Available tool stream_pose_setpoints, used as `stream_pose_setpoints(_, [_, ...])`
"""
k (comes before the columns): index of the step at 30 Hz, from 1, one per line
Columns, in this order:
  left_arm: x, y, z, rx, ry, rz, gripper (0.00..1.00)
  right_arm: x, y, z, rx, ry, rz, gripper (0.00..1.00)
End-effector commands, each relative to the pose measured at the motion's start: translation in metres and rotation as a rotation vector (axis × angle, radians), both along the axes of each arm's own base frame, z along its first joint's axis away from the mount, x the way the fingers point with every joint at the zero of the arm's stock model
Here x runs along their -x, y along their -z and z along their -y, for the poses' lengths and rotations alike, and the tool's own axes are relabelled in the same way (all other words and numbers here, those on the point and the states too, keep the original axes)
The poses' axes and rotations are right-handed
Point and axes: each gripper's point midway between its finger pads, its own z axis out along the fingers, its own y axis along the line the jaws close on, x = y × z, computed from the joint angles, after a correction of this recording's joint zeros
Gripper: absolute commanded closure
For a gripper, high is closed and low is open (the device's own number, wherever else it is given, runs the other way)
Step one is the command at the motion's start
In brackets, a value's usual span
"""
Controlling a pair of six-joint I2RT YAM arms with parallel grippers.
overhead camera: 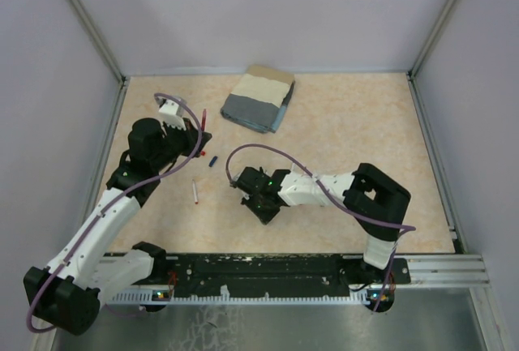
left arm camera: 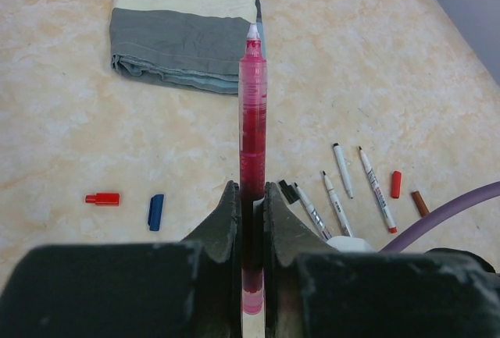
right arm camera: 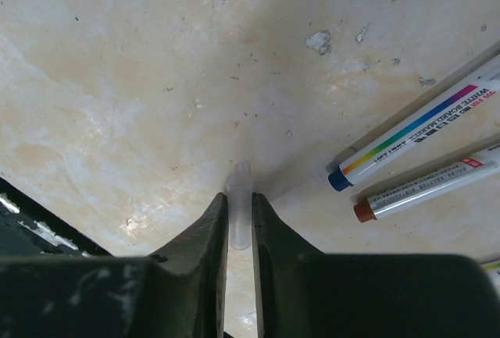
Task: Insert the pens into the pen caps
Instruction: Pick up the pen cap from the center of the board.
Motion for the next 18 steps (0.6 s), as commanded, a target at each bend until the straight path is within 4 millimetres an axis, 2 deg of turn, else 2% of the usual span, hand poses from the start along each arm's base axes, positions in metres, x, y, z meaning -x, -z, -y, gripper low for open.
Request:
stream_pose_setpoints(1, [-0.001, -0.008, 0.0, 0.019, 0.004, 0.031, 1.0, 0.0, -0.009, -0.006, -0.01, -0.033, 0.0, 0.9])
stream_pose_setpoints(4, [-0.001, -0.008, -0.002, 0.018, -0.004, 0.03, 1.0, -0.013, -0.029, -0.009, -0.057, -0.014, 0.066, 0.98])
stream_pose_setpoints(9, [-0.001, -0.01, -0.004, 0.019, -0.011, 0.036, 1.0, -0.048, -0.09, -0.007, -0.299, 0.076, 0.214, 1.0])
stream_pose_setpoints(13, [-0.002, -0.011, -0.006, 0.02, -0.017, 0.04, 1.0, -0.061, -0.141, -0.007, -0.557, 0.05, 0.358, 1.0])
stream_pose_setpoints(16, [-0.002, -0.011, -0.006, 0.023, -0.017, 0.041, 1.0, -0.062, -0.17, -0.004, -0.608, -0.139, 0.545, 1.0])
stream_pose_setpoints(18, [-0.002, -0.011, -0.006, 0.025, -0.015, 0.041, 1.0, -0.049, -0.179, -0.004, -0.605, -0.367, 0.619, 1.0])
